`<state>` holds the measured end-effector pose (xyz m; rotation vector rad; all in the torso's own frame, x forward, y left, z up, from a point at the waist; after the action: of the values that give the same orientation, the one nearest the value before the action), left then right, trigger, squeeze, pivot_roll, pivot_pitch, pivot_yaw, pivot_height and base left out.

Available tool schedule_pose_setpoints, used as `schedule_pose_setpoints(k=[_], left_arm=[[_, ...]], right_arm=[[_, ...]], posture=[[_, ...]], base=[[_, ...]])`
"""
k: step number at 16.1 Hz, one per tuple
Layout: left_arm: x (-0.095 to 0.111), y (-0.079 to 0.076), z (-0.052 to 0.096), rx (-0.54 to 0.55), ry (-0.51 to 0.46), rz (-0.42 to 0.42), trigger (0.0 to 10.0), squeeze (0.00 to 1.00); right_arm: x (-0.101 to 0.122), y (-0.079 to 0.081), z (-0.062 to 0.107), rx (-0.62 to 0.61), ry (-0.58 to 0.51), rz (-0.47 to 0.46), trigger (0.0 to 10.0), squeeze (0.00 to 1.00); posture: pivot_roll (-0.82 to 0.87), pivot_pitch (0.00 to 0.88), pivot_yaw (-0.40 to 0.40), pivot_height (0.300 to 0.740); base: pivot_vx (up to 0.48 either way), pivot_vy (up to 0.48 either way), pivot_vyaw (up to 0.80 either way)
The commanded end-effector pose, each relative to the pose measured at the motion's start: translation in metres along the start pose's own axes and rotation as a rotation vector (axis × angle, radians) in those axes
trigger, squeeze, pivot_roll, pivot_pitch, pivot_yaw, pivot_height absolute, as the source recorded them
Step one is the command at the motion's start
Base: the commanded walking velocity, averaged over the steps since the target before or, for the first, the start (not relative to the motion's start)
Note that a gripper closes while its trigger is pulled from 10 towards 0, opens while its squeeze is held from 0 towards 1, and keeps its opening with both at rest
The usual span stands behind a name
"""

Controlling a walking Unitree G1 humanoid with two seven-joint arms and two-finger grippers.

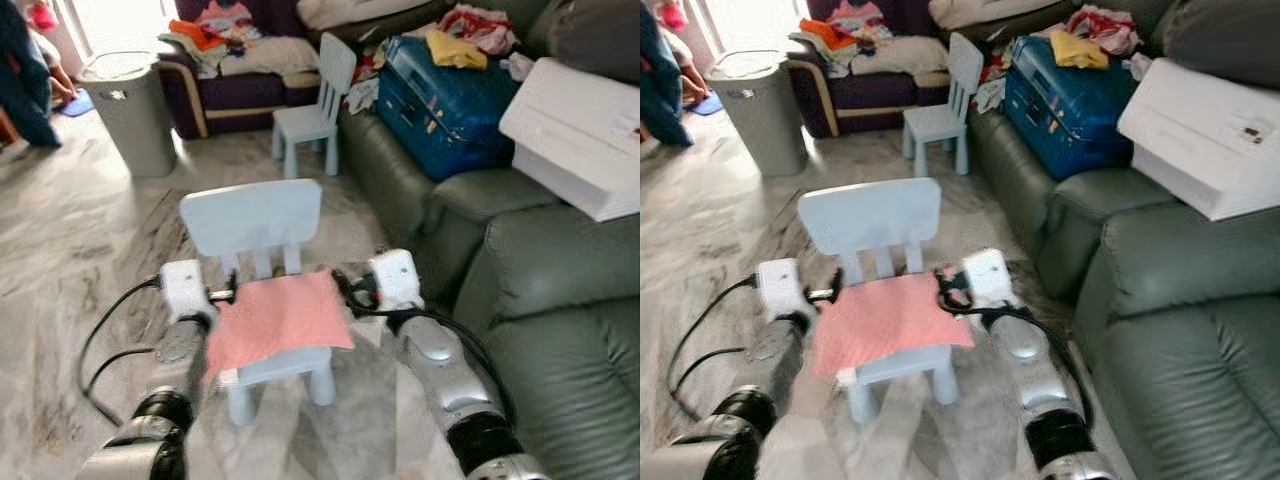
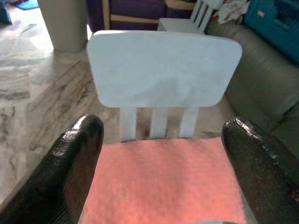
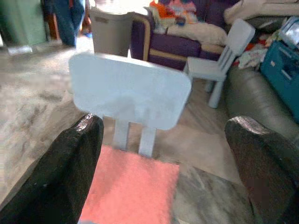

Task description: Move the pillow to the sofa

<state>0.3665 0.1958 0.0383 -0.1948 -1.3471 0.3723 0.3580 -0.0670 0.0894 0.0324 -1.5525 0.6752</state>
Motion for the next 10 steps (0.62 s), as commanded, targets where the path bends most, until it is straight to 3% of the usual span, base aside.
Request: schedule_pose_setpoints(k=[1,5,10], left_arm=[[0.0008,-0.0128,-0.0025,-0.032,-0.004,0.010,10.0,0.00],[-0.0002,-0.0125,-0.0021,-0.031,-0.002,0.015,10.0,0.00],[-0.0008,-0.0131,-0.0024,-0.028,0.002,0.020,10.0,0.00]], right_arm=[[-0.0018,-0.0109,0.0024,-0.024,0.004,0.019,10.0,0.00],[-0.0024,-0.0084,0.0030,-0.015,0.004,0.020,10.0,0.00],[-0.0022,-0.0091,0.0029,-0.013,0.002,0.025,10.0,0.00]], posture=[[-0.07,0.000,0.016,0.740],[-0.07,0.000,0.015,0.740],[-0.07,0.000,0.013,0.740]], base=[[0.401,0.000,0.00],[0.403,0.000,0.53],[0.365,0.000,0.76]])
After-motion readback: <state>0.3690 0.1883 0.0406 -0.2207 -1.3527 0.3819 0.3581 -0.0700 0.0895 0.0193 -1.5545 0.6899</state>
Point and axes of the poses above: a point about 5 cm out from each wrist's last joint towards the gripper, its own z axis pointing back from the gripper into the wrist, its own x axis along the axis of the wrist's last joint, y = z × x, the point moved 4 cm from there along -z, pointing out of the wrist towards the gripper, and after that the axes turned 15 degrees about z, right-handed, at the moved point
